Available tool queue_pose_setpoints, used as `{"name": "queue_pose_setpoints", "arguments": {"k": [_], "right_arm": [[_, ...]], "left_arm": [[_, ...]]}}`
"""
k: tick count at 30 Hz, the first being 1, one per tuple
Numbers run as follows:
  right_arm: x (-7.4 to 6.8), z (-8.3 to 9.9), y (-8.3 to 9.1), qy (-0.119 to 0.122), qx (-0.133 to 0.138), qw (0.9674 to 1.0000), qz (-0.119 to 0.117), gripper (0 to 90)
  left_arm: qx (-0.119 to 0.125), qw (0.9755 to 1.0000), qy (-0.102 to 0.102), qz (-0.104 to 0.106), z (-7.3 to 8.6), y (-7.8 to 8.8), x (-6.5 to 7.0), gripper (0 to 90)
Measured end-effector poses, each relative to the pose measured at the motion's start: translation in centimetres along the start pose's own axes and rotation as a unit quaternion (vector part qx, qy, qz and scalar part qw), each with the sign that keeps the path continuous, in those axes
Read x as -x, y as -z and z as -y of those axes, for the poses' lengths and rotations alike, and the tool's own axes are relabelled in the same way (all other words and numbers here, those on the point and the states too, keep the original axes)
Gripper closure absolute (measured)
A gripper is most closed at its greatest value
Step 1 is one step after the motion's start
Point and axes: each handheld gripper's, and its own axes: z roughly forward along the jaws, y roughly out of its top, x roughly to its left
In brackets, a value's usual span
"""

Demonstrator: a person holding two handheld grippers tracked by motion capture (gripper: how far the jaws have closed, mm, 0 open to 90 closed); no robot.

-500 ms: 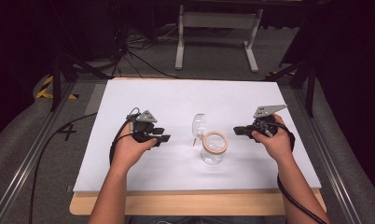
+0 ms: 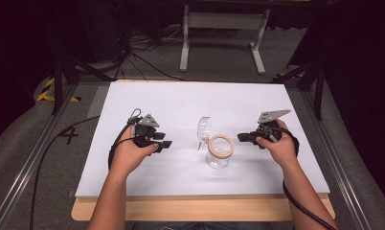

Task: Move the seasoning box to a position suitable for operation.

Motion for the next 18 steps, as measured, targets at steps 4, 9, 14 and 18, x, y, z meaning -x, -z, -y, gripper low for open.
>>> {"name": "queue_pose_setpoints", "arguments": {"k": [4, 9, 14, 18], "right_arm": [[0.3, 0.6, -1.0, 0.006, -0.014, 0.9999, -0.005, 90.0], [0.3, 0.8, -2.1, 0.012, -0.012, 0.9996, -0.020, 89.9], [0.4, 1.1, -2.9, 0.014, -0.017, 0.9994, -0.025, 89.9], [0.2, 1.0, -3.2, 0.019, -0.016, 0.9992, -0.032, 89.9]], "left_arm": [[0.001, 0.9998, -0.015, 0.012, 0.0, -0.2, 0.2, 52.0], [-0.009, 0.9997, -0.020, 0.015, 0.0, -0.4, 0.3, 51.1], [-0.009, 0.9996, -0.015, 0.023, 0.0, -0.6, 0.5, 52.3], [-0.014, 0.9995, -0.017, 0.022, 0.0, -0.6, 0.5, 52.5]]}}
